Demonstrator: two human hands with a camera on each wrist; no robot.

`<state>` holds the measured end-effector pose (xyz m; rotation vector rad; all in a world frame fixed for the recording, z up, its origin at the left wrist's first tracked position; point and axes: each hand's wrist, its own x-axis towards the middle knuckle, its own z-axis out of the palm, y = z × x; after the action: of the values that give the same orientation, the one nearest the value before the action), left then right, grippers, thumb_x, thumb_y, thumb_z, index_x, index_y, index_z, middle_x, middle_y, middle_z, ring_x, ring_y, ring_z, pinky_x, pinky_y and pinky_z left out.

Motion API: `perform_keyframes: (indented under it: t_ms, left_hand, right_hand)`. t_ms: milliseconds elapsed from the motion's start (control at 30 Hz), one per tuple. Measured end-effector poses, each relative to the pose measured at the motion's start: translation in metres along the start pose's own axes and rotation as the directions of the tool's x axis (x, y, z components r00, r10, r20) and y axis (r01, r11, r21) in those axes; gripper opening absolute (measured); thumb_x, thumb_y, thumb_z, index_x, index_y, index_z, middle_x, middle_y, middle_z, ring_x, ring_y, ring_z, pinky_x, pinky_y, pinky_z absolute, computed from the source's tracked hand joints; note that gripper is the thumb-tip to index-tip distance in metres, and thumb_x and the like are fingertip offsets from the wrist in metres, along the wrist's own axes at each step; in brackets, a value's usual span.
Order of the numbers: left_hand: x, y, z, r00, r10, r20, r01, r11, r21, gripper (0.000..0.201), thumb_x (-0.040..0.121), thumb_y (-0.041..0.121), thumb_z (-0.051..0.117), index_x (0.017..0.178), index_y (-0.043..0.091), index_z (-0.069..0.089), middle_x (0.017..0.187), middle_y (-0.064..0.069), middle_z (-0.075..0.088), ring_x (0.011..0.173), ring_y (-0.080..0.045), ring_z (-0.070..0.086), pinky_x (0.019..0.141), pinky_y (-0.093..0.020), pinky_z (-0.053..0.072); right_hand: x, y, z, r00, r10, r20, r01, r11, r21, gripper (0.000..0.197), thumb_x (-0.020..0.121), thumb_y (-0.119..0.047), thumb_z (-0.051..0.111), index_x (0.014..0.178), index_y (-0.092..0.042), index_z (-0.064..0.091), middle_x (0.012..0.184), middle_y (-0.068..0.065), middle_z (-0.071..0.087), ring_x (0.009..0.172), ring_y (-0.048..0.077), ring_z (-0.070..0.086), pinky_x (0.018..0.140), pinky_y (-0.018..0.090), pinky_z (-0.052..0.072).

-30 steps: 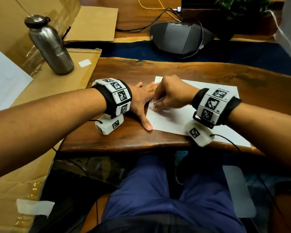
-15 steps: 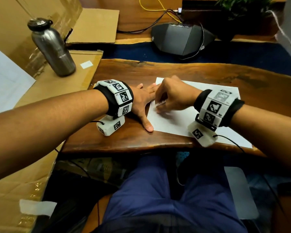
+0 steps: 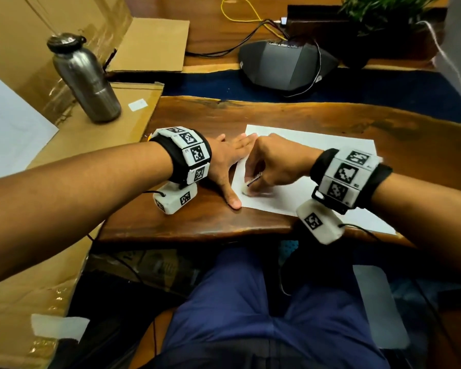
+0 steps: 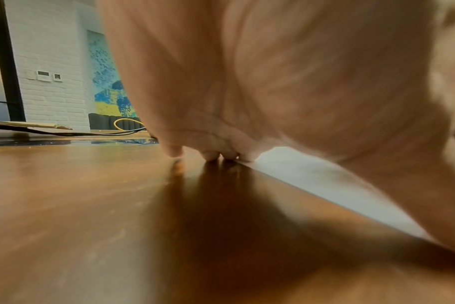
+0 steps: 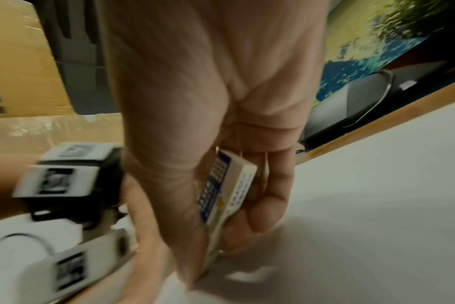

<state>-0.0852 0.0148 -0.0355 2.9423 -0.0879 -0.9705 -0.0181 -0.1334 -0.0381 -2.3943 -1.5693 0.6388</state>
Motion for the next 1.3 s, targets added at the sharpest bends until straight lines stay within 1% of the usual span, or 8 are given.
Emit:
perform_keyframes:
  t_ms: [167,267,333,467,733,933,1133,1300]
  left_hand:
    - [-0.008,0.007,-0.005,0.999,-0.045,0.006,0.045,0.999,0.008,0.139,0.062,0.064,0.081,0.154,0.034,-0.018,0.161,0.007,-0.027,0.148,-0.026,-0.020,0.117,-0.048,-0.009]
    - [-0.008,0.005,-0.003,0.999,-0.036,-0.003,0.036,0.999,0.013,0.141,0.063,0.064,0.081,0.154,0.028,-0.021,0.160,0.009,-0.030,0.146,-0.016,-0.020,0.116,-0.043,-0.009]
    - [-0.002,0.000,-0.001,1.000,-0.011,0.002,0.011,1.000,0.013,0.146,0.060,0.068,0.080,0.153,0.027,-0.024,0.158,0.011,-0.032,0.141,-0.008,-0.025,0.115,-0.045,-0.015]
    - [0.009,-0.010,0.005,0.999,0.033,0.009,-0.033,0.999,0.018,0.149,0.054,0.080,0.072,0.151,0.028,-0.029,0.157,0.010,-0.035,0.145,-0.009,-0.028,0.117,-0.045,-0.019]
    - [0.025,-0.017,0.008,0.998,0.045,-0.050,-0.037,0.989,0.143,0.128,0.067,0.092,0.042,0.153,0.023,-0.024,0.160,0.006,-0.030,0.148,-0.012,-0.022,0.119,-0.049,-0.016]
    - [0.031,-0.038,-0.016,0.944,0.013,-0.330,0.073,0.966,0.247,0.083,0.098,0.065,0.020,0.155,0.017,-0.018,0.162,-0.004,-0.022,0.151,-0.022,-0.016,0.122,-0.050,-0.008]
    - [-0.010,-0.025,0.010,0.926,0.276,-0.256,-0.201,0.937,0.286,0.077,0.099,0.061,0.019,0.156,0.022,-0.016,0.161,0.001,-0.025,0.148,-0.015,-0.022,0.120,-0.042,-0.015]
    - [-0.039,-0.011,0.039,0.847,0.523,-0.098,-0.447,0.799,0.403,0.086,0.093,0.073,0.018,0.156,0.025,-0.016,0.163,0.004,-0.020,0.149,-0.013,-0.021,0.120,-0.041,-0.015]
  right_hand:
    - [0.015,0.009,-0.005,0.979,0.029,-0.203,-0.038,0.998,-0.042,0.022,0.072,-0.034,0.087,0.085,-0.018,0.081,0.077,-0.007,0.069,0.079,0.014,0.058,0.069,0.024,0.043]
    - [-0.002,-0.002,0.005,1.000,-0.004,-0.024,0.003,1.000,-0.011,0.015,0.074,-0.032,0.086,0.081,-0.022,0.077,0.070,-0.018,0.065,0.067,-0.004,0.059,0.059,0.008,0.039]
    - [-0.009,0.005,0.002,0.999,0.018,-0.044,-0.018,1.000,0.014,0.013,0.075,-0.031,0.086,0.082,-0.023,0.078,0.070,-0.019,0.066,0.066,-0.007,0.059,0.055,0.004,0.036]
    - [-0.010,0.045,-0.020,0.941,0.203,-0.271,-0.194,0.979,0.063,0.014,0.077,-0.027,0.084,0.083,-0.014,0.079,0.079,-0.001,0.075,0.075,0.015,0.066,0.056,0.012,0.039]
    - [-0.022,0.065,-0.019,0.932,0.351,-0.089,-0.314,0.906,0.284,0.017,0.076,-0.027,0.086,0.080,-0.014,0.077,0.076,0.004,0.075,0.065,0.014,0.065,0.064,0.029,0.053]
    - [-0.023,0.067,-0.018,0.935,0.349,-0.066,-0.309,0.891,0.332,0.017,0.075,-0.024,0.087,0.081,-0.012,0.077,0.075,0.005,0.075,0.063,0.013,0.064,0.060,0.025,0.051]
    - [-0.022,0.070,-0.017,0.941,0.326,-0.095,-0.285,0.911,0.299,0.017,0.074,-0.028,0.087,0.079,-0.015,0.077,0.075,0.004,0.076,0.064,0.012,0.063,0.065,0.029,0.049]
    - [-0.021,0.071,-0.017,0.941,0.323,-0.096,-0.281,0.910,0.303,0.017,0.074,-0.028,0.088,0.078,-0.016,0.077,0.075,0.003,0.075,0.061,0.009,0.061,0.066,0.028,0.049]
